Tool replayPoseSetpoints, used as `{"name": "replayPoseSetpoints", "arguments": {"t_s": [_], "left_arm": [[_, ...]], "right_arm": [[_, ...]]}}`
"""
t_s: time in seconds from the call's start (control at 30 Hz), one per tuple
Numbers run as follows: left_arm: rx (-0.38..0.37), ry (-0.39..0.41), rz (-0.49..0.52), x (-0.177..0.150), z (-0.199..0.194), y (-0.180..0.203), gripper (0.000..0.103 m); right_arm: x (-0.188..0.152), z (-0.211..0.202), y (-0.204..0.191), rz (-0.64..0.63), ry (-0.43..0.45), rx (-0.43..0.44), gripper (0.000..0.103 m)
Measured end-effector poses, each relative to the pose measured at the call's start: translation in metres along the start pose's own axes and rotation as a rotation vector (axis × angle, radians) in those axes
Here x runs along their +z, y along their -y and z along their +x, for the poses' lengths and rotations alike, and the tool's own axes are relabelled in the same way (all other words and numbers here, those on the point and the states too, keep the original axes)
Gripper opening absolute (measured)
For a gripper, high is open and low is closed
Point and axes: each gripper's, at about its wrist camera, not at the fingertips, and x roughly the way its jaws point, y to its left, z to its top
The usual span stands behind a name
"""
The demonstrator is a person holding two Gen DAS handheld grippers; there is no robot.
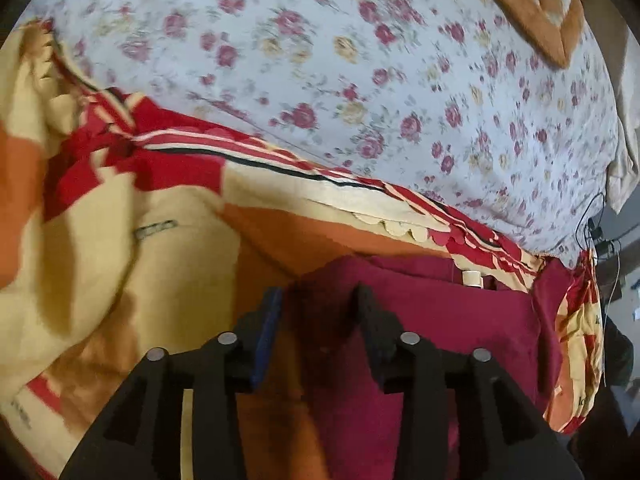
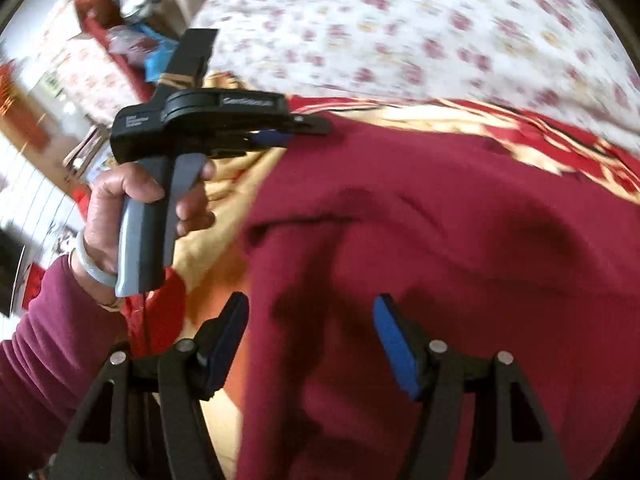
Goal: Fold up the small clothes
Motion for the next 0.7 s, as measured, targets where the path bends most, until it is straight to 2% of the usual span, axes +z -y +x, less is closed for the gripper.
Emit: {"name": "replayPoseSetpoints", "arguments": {"t_s": [0.17, 0.3, 0.37, 0.43, 0.5, 0.53, 0.6, 0.7], "left_arm": [[0.044, 0.045, 0.033, -0.005, -0.036, 0.0, 0.029], [0.055, 0.036, 0.057, -0.012, -0.046, 0.002, 0.03], [0.062, 0.022, 0.07, -0.017, -0.044, 0.006, 0.031], [0.057, 0.008, 0.069, -0.023, -0.039, 0.01, 0.031], [0.032, -0.007, 0.061, -0.032, -0.034, 0.015, 0.031], [0.016, -0.006, 0.06, -0.036, -0.033, 0.018, 0.032], [-0.008, -0.003, 0.064, -0.045, -0.029, 0.025, 0.032], [0.012, -0.013, 0.072, -0.059, -0.02, 0.033, 0.032]], "right_arm": [[0.018, 0.041, -0.031, -0.066, 0.03, 0.062, 0.069], [0.013, 0.082, -0.053, -0.091, -0.054, 0.095, 0.073], [0.008, 0.078, -0.063, -0.131, -0.043, 0.066, 0.073], [0.003, 0.067, -0.067, -0.144, -0.066, 0.1, 0.073], [-0.004, 0.043, -0.065, -0.166, -0.076, 0.086, 0.072], [-0.007, 0.028, -0.058, -0.168, -0.055, 0.075, 0.072], [-0.013, -0.012, -0.033, -0.134, 0.023, -0.01, 0.072], [-0.013, -0.065, 0.03, 0.018, 0.135, -0.22, 0.073]]}}
